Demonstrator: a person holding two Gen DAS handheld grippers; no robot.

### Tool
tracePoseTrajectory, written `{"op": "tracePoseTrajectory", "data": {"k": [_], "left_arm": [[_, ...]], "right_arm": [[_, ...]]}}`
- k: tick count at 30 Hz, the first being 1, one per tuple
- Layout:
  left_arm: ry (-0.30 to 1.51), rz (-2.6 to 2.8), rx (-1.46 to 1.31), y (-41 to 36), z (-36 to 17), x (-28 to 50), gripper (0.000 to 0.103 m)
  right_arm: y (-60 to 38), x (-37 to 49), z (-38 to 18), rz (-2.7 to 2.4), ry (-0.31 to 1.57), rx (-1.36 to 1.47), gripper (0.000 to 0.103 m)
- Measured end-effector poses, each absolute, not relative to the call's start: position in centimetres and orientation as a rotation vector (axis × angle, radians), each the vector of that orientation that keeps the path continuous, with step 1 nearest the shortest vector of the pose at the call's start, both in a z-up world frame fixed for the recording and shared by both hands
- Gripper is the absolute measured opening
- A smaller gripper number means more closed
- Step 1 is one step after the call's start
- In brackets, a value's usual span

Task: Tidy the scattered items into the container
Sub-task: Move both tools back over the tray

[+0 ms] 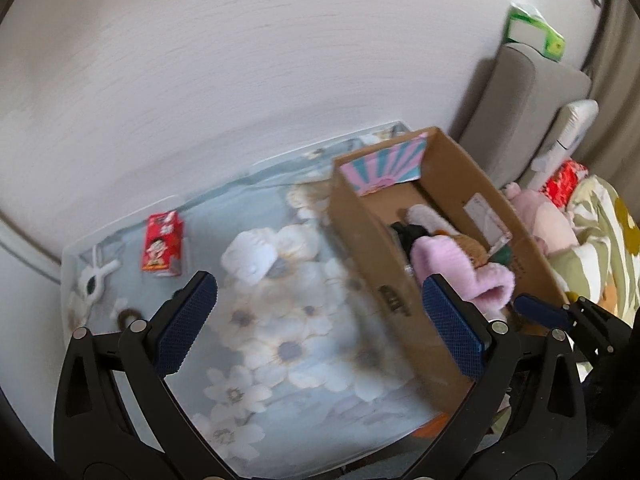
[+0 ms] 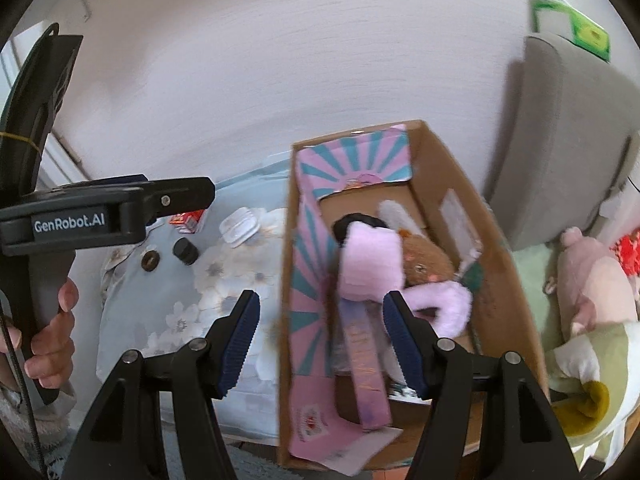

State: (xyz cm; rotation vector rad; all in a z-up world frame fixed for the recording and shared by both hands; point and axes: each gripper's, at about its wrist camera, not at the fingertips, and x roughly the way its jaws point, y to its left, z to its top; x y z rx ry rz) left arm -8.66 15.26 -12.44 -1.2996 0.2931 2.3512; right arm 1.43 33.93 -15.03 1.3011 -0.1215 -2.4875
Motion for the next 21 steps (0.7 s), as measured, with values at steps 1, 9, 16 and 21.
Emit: {"op": "tracePoseTrajectory", "data": {"k": [1,9,16,21], "left_arm": [[0.290,2.368,-1.300,14.6,-12.4,-8.7,0.102],[0.229,2.473,-1.331,9.3,-12.0,-9.7,0.102],[0.140,2.591,-1.413,2.3,-12.2,-10.5,0.102],[0.055,2.650,-1.465,-3.0,-12.6,-10.7,0.102]], "right_arm": [[33.5,1.4,-15.0,-2.480,-0.112,1.296,0.060],[30.2,0.7,-15.1,-2.419,-0.060,1.271,0.060],[26.5,-0.6,-15.5,-2.340,-0.003,1.263,0.060],[23.5,-1.6,-15.6,-2.283,0.039,1.251,0.060]]}}
